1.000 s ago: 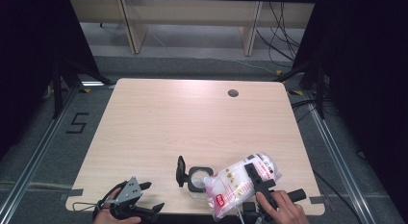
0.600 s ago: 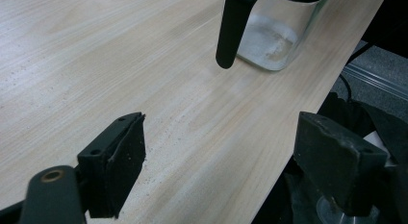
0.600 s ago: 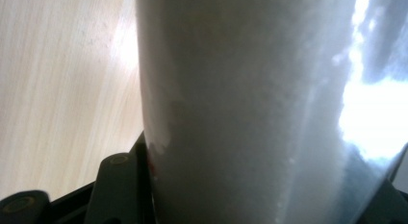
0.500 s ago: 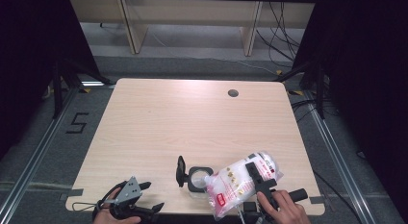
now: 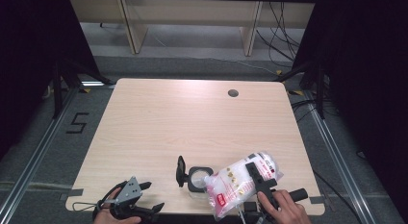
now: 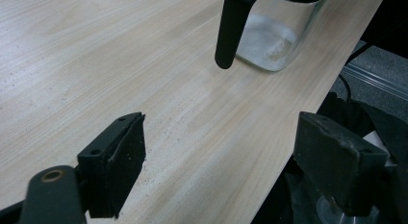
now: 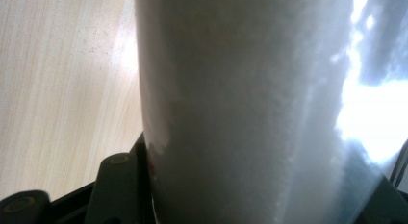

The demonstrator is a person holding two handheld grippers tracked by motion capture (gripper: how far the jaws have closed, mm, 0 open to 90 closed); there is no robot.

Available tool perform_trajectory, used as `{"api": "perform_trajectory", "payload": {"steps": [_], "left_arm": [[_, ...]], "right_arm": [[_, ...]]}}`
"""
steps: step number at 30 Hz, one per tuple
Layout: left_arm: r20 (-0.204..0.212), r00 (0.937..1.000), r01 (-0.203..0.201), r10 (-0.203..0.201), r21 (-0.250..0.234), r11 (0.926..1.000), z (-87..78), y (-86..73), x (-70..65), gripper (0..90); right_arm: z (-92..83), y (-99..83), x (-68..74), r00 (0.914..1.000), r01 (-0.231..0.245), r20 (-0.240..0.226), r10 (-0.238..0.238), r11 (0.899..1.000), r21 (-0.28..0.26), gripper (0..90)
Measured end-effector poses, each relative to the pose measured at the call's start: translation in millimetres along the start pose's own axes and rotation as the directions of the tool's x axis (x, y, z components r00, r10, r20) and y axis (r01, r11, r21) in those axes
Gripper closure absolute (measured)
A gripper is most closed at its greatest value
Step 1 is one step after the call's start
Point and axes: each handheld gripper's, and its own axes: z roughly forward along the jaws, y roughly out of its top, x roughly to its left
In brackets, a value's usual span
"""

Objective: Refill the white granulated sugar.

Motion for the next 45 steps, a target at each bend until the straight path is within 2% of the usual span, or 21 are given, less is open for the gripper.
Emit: {"api": "perform_trajectory", "payload": {"steps": [3,4,6,9,13,17,19,20,23,25,28,30,31,32,35,36,38,39,43,44,45], "left_arm": [[-0.004,0.9998,0.017,-0.017,0.007,0.9998,-0.4,-0.4,-1.5,17.9],[-0.003,0.9998,0.021,-0.021,0.007,0.9998,0.1,-0.3,-1.7,17.9],[-0.013,0.9999,0.005,-0.005,0.02,0.9998,-0.3,-0.3,-0.6,17.9],[0.003,0.9995,0.032,-0.032,-0.009,0.9994,1.4,-0.4,-1.9,17.9],[-0.001,0.9995,0.031,-0.031,0.003,0.9995,1.1,-0.5,-2.3,17.9],[-0.01,0.9999,0.006,-0.006,0.024,0.9997,0.3,-0.5,-0.3,17.9],[-0.003,0.9997,0.022,-0.022,0.01,0.9997,0.7,-0.2,-1.5,17.9],[0.0,0.9999,0.012,-0.012,-0.005,0.9999,1.6,-0.3,-0.8,17.9],[-0.004,0.9998,0.019,-0.019,0.019,0.9996,0.8,-0.2,-1.0,17.9],[-0.002,0.9996,0.027,-0.027,0.004,0.9996,0.5,-0.3,-2.1,17.9],[-0.004,1.0,0.004,-0.004,0.013,0.9999,0.7,0.1,-0.4,17.9],[-0.003,0.9997,0.023,-0.023,0.01,0.9997,0.2,-0.2,-1.4,17.9],[-0.006,0.9999,-0.014,0.014,0.009,0.9999,0.5,0.4,1.1,17.9],[-0.006,0.9999,-0.014,0.014,0.009,0.9999,0.5,0.4,1.1,17.9],[-0.005,0.9999,0.012,-0.012,0.017,0.9998,0.1,-0.1,-1.0,17.9],[0.001,0.9997,0.024,-0.024,0.005,0.9997,0.2,-0.1,-2.0,17.9],[0.009,0.9996,0.028,-0.028,-0.016,0.9995,1.0,-0.2,-1.4,17.9],[0.01,0.9996,0.026,-0.026,-0.033,0.9991,1.5,-0.2,-1.3,17.9],[-0.003,0.9997,-0.025,0.025,0.001,0.9997,0.3,0.5,2.2,17.9],[0.0,0.9999,0.011,-0.011,0.0,0.9999,0.3,0.5,-1.1,17.9],[0.0,0.9999,0.011,-0.011,0.0,0.9999,0.3,0.5,-1.1,17.9]], "right_arm": [[0.6,0.2,-2.5,0.9994,0.033,0.006,-0.033,0.999,-0.014,45.0],[0.7,0.6,-4.5,0.9976,0.069,0.011,-0.069,0.997,-0.018,45.0],[0.6,0.5,-4.2,0.9979,0.064,0.014,-0.064,0.998,-0.017,45.0],[-0.6,0.1,-3.9,0.9982,0.059,0.011,-0.059,0.998,-0.007,45.0],[-0.6,0.2,-3.4,0.9983,0.057,0.015,-0.057,0.998,-0.011,45.0],[-1.0,-0.1,-4.2,0.998,0.063,-0.001,-0.063,0.998,-0.002,45.1],[-1.6,-0.8,-2.0,0.9992,0.038,-0.008,-0.038,0.999,0.012,45.1],[-0.3,-1.6,-3.7,0.9982,0.058,0.011,-0.058,0.998,-0.009,45.1],[-0.1,-2.0,-3.3,0.9984,0.054,0.015,-0.054,0.999,-0.006,45.1],[-0.4,-2.3,-3.6,0.9982,0.06,0.01,-0.06,0.998,-0.007,45.1],[-0.8,-2.6,-3.8,0.9986,0.051,0.015,-0.051,0.999,0.0,45.1],[-1.2,-2.6,-6.0,0.9974,0.068,0.023,-0.068,0.998,-0.008,45.1],[-2.5,-3.0,-5.2,0.9986,0.047,0.023,-0.047,0.999,-0.003,45.1],[-2.3,-3.2,-5.2,0.9991,0.038,0.021,-0.038,0.999,-0.001,45.2],[-2.2,-3.2,-7.2,0.9976,0.063,0.029,-0.062,0.998,-0.005,45.1],[-3.6,-3.3,-6.3,0.9989,0.045,0.012,-0.045,0.999,0.014,45.1],[-1.7,-3.9,-7.0,0.9978,0.062,0.024,-0.062,0.998,-0.004,45.2],[-1.3,-3.7,-7.7,0.997,0.077,0.012,-0.077,0.997,0.0,45.1],[-0.9,-3.9,-6.1,0.9974,0.072,0.01,-0.072,0.997,0.0,45.1],[-1.2,-3.9,-5.0,0.9978,0.066,0.005,-0.066,0.998,0.006,45.2],[-1.2,-3.9,-5.0,0.9978,0.066,0.005,-0.066,0.998,0.006,45.2]]}}
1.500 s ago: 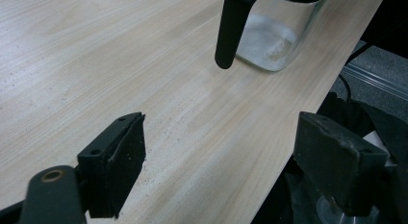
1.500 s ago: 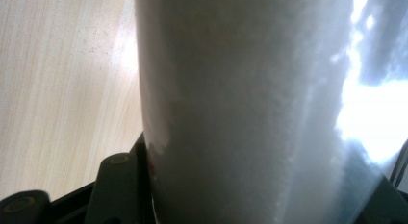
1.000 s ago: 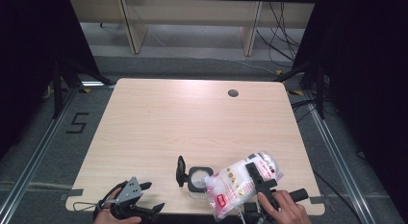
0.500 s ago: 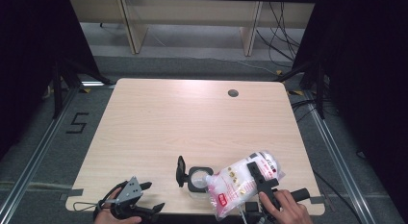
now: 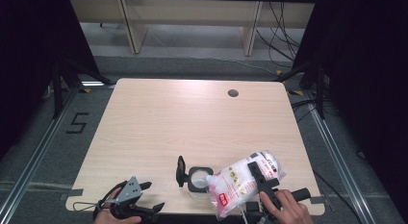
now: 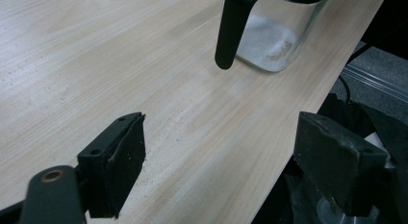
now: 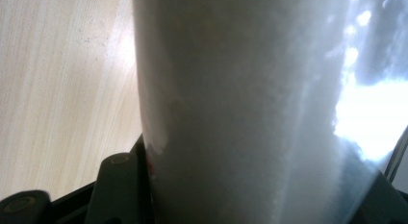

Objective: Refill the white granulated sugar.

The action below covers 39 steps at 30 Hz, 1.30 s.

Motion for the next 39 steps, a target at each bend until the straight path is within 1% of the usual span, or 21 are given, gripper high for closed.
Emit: {"api": "perform_trajectory", "payload": {"steps": [6,7,8,9,11,12,13,14,15,18,19,21,22,23,24,26,31,34,35,36,39], "left_arm": [[0.001,0.9999,-0.016,0.016,-0.011,0.9998,0.2,0.1,1.5,17.9],[0.001,0.9997,-0.024,0.024,-0.006,0.9997,-0.3,0.2,1.7,17.9],[-0.001,0.9997,-0.024,0.024,-0.003,0.9997,-0.6,0.7,1.4,17.9],[-0.005,1.0,0.004,-0.004,-0.011,0.9999,0.4,-0.4,-0.3,17.9],[-0.001,1.0,-0.001,0.001,-0.013,0.9999,0.6,-0.5,-0.3,17.9],[-0.001,0.9994,-0.035,0.035,-0.01,0.9993,-0.3,0.3,0.9,17.9],[-0.005,0.9999,0.011,-0.011,-0.02,0.9997,0.4,-0.4,-2.3,17.9],[-0.006,0.9999,0.012,-0.012,-0.023,0.9997,0.5,-0.5,-2.3,17.9],[0.0,0.9994,-0.036,0.036,-0.008,0.9993,-0.1,0.3,1.2,17.9],[-0.003,0.9996,-0.029,0.029,0.002,0.9996,-1.2,0.4,0.7,17.9],[-0.012,0.9999,-0.005,0.005,-0.002,1.0,-1.3,-0.2,-0.4,17.9],[-0.01,0.9994,-0.033,0.033,-0.004,0.9995,-1.8,0.7,2.2,17.9],[-0.006,0.9997,-0.024,0.024,-0.014,0.9996,-0.9,0.3,1.8,17.9],[0.0,0.9998,0.022,-0.022,-0.031,0.9993,1.2,-0.7,-0.8,17.9],[0.002,0.9999,0.016,-0.016,-0.015,0.9998,0.4,-0.4,-0.5,17.9],[-0.004,0.9997,-0.025,0.025,-0.01,0.9996,-1.3,0.6,1.3,17.9],[0.001,1.0,-0.004,0.004,-0.026,0.9997,-1.0,-0.1,0.2,17.9],[-0.001,1.0,0.0,0.0,-0.007,1.0,-2.5,-0.2,-0.9,17.9],[0.003,0.9998,-0.018,0.018,-0.015,0.9997,-2.3,0.0,-0.2,17.9],[0.005,1.0,0.003,-0.003,-0.019,0.9998,-1.8,-0.7,-1.3,17.9],[-0.002,1.0,0.0,0.0,-0.009,1.0,-3.4,-0.5,-0.5,17.9]], "right_arm": [[-0.4,2.9,0.4,0.9998,0.018,-0.002,-0.018,1.0,0.003,45.2],[-2.3,2.9,5.5,0.9986,-0.053,-0.004,0.053,0.998,0.027,45.2],[-0.2,3.7,-0.3,0.9994,0.031,0.018,-0.031,0.999,-0.012,45.2],[-0.2,3.9,-0.6,0.9992,0.036,0.02,-0.036,0.999,-0.012,45.2],[-0.3,4.1,-0.8,0.9988,0.043,0.022,-0.042,0.999,-0.009,45.2],[-0.4,4.0,-0.5,0.9986,0.049,0.017,-0.049,0.999,-0.008,45.2],[-0.7,4.1,-0.9,0.9981,0.057,0.024,-0.057,0.998,-0.009,45.2],[-0.8,4.2,-1.2,0.998,0.059,0.025,-0.059,0.998,-0.009,45.2],[-1.6,4.5,-1.3,0.9989,0.042,0.02,-0.042,0.999,-0.002,45.2],[-1.7,4.2,-2.0,0.9986,0.048,0.023,-0.048,0.999,-0.003,45.3],[-1.7,4.3,-2.2,0.9985,0.048,0.028,-0.048,0.999,-0.004,45.3],[-1.7,4.4,-1.1,0.9992,0.033,0.024,-0.033,0.999,-0.005,45.3],[-1.5,4.6,-0.9,0.9991,0.037,0.023,-0.037,0.999,-0.005,45.3],[-1.2,4.4,-0.3,0.9992,0.036,0.017,-0.036,0.999,-0.003,45.3],[-3.7,5.4,-0.7,0.9991,0.04,-0.012,-0.04,0.999,0.031,45.3],[-1.8,6.2,-0.3,0.9984,0.056,-0.008,-0.055,0.998,0.01,45.3],[-1.9,8.0,-0.3,0.9984,0.057,-0.008,-0.057,0.998,0.018,45.3],[-1.4,8.2,0.2,0.9988,0.048,-0.013,-0.047,0.999,0.023,45.4],[-1.1,8.3,0.1,0.9986,0.052,-0.01,-0.051,0.999,0.017,45.4],[-1.3,8.5,-0.2,0.9984,0.056,-0.01,-0.055,0.998,0.017,45.4],[-1.3,9.1,-2.3,0.997,0.078,-0.001,-0.078,0.997,0.009,45.4]]}}
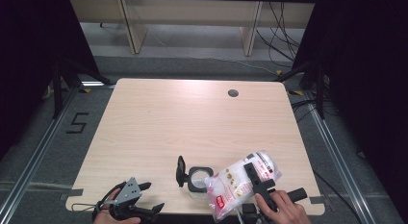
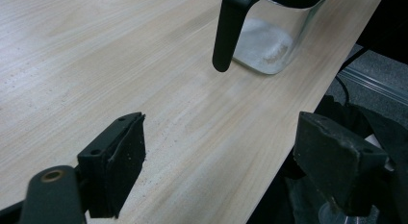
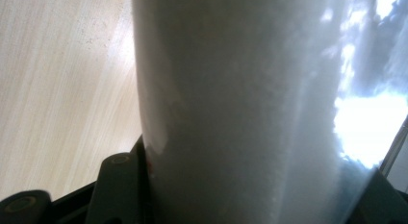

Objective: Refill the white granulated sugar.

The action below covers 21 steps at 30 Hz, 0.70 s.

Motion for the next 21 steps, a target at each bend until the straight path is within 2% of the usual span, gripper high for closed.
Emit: {"api": "perform_trajectory", "payload": {"steps": [1,2,4,5,6,7,8,9,10,12,15,17,21], "left_arm": [[0.01,1.0,0.001,-0.001,-0.043,0.9991,1.9,-0.8,0.4,17.9],[0.01,1.0,0.001,-0.001,-0.043,0.9991,1.9,-0.8,0.4,17.9],[-0.005,0.9989,-0.047,0.047,-0.01,0.9989,0.1,0.5,4.3,17.9],[-0.004,0.999,-0.046,0.046,-0.011,0.9989,0.4,0.5,4.0,17.9],[0.003,0.9998,-0.019,0.019,-0.01,0.9998,0.3,0.4,1.7,17.9],[0.005,0.9998,-0.017,0.017,-0.016,0.9997,0.9,0.1,1.4,17.9],[0.004,0.9998,-0.019,0.019,-0.011,0.9998,0.5,0.3,1.6,17.8],[0.006,0.9999,-0.009,0.01,-0.014,0.9999,0.6,0.1,1.4,17.9],[-0.004,1.0,0.004,-0.003,0.007,1.0,-0.4,-0.3,1.8,17.9],[-0.008,1.0,-0.003,0.003,0.011,0.9999,-0.5,-0.3,2.6,17.9],[-0.004,1.0,0.001,-0.001,0.009,1.0,0.2,-0.1,2.2,17.9],[0.013,0.9999,0.008,-0.008,-0.018,0.9998,1.6,0.3,1.1,17.9],[0.011,0.9999,0.007,-0.007,-0.016,0.9999,1.4,0.2,1.2,17.9]], "right_arm": [[-0.1,0.2,-0.4,1.0,0.005,0.003,-0.005,1.0,0.001,45.4],[-0.1,0.2,-0.4,1.0,0.005,0.003,-0.005,1.0,0.001,45.4],[-0.3,0.0,-0.3,0.9999,0.008,0.006,-0.008,1.0,-0.002,45.4],[-0.2,-0.4,0.0,1.0,0.005,0.004,-0.005,1.0,-0.004,45.4],[-0.2,-0.4,0.0,1.0,0.005,0.004,-0.005,1.0,-0.004,45.4],[0.5,-1.2,3.1,0.9993,-0.015,0.034,0.016,1.0,-0.016,45.4],[-0.9,-0.9,2.8,0.9994,-0.036,0.004,0.036,0.999,0.003,45.4],[-0.7,-1.4,1.8,0.9992,-0.041,-0.001,0.041,0.999,0.0,45.5],[-0.2,-1.8,0.4,0.9998,-0.02,0.006,0.02,1.0,-0.001,45.5],[-0.1,-1.9,0.4,0.9997,-0.025,0.005,0.025,1.0,-0.002,45.5],[0.2,-2.5,0.0,0.9999,-0.014,0.003,0.014,1.0,-0.005,45.5],[0.1,-1.7,1.6,0.9996,-0.029,0.003,0.029,1.0,-0.001,45.5],[0.8,-1.8,1.2,1.0,-0.002,0.001,0.002,1.0,-0.009,45.5]]}}
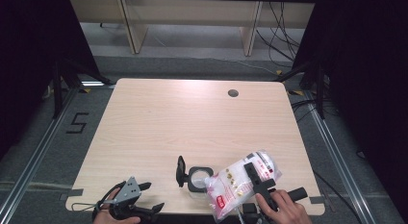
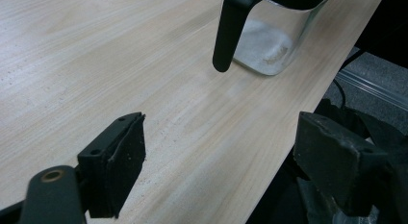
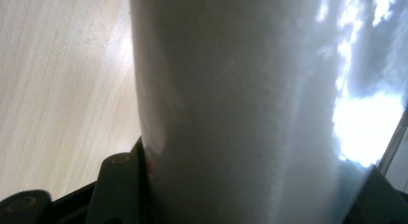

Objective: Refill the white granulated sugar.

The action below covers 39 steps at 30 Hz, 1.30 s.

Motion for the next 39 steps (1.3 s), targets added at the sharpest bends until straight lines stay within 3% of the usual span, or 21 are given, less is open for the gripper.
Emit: {"api": "perform_trajectory", "payload": {"steps": [1,4,6,7,10,11,14,19,25,27,30,32,33,36,37,38,39], "left_arm": [[-0.009,1.0,0.003,-0.003,0.018,0.9998,-1.0,-0.2,0.4,17.9],[-0.004,0.9999,0.013,-0.013,0.004,0.9999,-0.5,-0.1,-0.7,17.9],[-0.004,0.9999,0.014,-0.014,-0.002,0.9999,0.0,-0.1,-1.0,17.9],[-0.003,1.0,-0.003,0.003,-0.001,1.0,-0.3,0.2,0.0,17.9],[-0.001,1.0,-0.002,0.002,-0.003,1.0,-0.4,0.0,-0.3,17.9],[-0.001,0.9998,0.02,-0.02,-0.002,0.9998,-0.1,-0.4,-1.6,17.9],[-0.001,0.9998,0.02,-0.02,-0.004,0.9998,-0.1,-0.2,-1.7,17.9],[-0.008,1.0,0.002,-0.002,0.011,0.9999,-1.4,-0.1,0.1,17.9],[-0.005,0.9999,0.01,-0.01,0.006,0.9999,-1.1,-0.2,0.1,17.9],[-0.001,0.9999,-0.016,0.016,0.013,0.9998,-1.6,0.9,1.8,17.9],[-0.002,1.0,0.006,-0.006,-0.015,0.9999,1.1,0.4,0.9,17.9],[-0.002,1.0,0.005,-0.005,-0.005,1.0,0.1,1.2,1.5,17.9],[-0.003,0.9993,0.037,-0.037,-0.01,0.9993,0.4,0.6,0.1,17.9],[-0.009,1.0,0.001,-0.001,-0.007,1.0,-0.3,0.2,3.0,17.9],[-0.013,0.9991,0.041,-0.041,-0.018,0.999,0.3,-0.7,0.6,17.9],[-0.013,0.9991,0.041,-0.041,-0.018,0.999,0.3,-0.7,0.6,17.9],[-0.018,0.9998,-0.003,0.003,0.006,1.0,-1.9,0.3,3.0,17.9]], "right_arm": [[-0.1,-0.3,-0.1,1.0,-0.002,0.002,0.002,1.0,0.001,45.5],[-0.6,-1.0,-1.1,1.0,0.001,0.002,-0.001,1.0,0.001,45.5],[-1.4,-2.0,0.4,0.9992,-0.039,0.0,0.039,0.999,0.007,45.5],[-1.0,-2.5,-0.5,0.9994,-0.036,0.001,0.036,0.999,0.003,45.6],[-0.7,-3.2,-1.2,0.9995,-0.032,0.005,0.032,0.999,-0.002,45.6],[-0.5,-3.2,-1.1,0.9994,-0.034,0.002,0.034,0.999,-0.002,45.6],[0.0,-2.8,0.1,0.9995,-0.031,0.001,0.031,1.0,-0.004,45.6],[0.4,-2.3,0.2,0.9995,-0.03,0.002,0.03,1.0,-0.009,45.7],[-0.8,-3.5,-0.5,0.9991,-0.041,0.001,0.041,0.999,-0.007,45.7],[-0.9,-3.8,0.3,0.9987,-0.05,0.0,0.05,0.999,-0.007,45.7],[-1.1,-3.9,1.0,0.9984,-0.056,-0.002,0.056,0.998,-0.003,45.7],[-0.4,-4.4,1.2,0.9976,-0.069,-0.002,0.069,0.998,-0.008,45.7],[1.2,-5.2,4.5,0.9946,-0.097,0.034,0.098,0.995,-0.031,45.8],[1.2,-5.2,3.1,0.996,-0.083,0.029,0.084,0.996,-0.031,45.7],[1.2,-4.9,3.2,0.996,-0.085,0.026,0.086,0.996,-0.03,45.8],[1.2,-4.9,3.2,0.996,-0.085,0.026,0.086,0.996,-0.03,45.8],[1.1,-4.8,3.4,0.9959,-0.086,0.027,0.087,0.996,-0.029,45.8]]}}
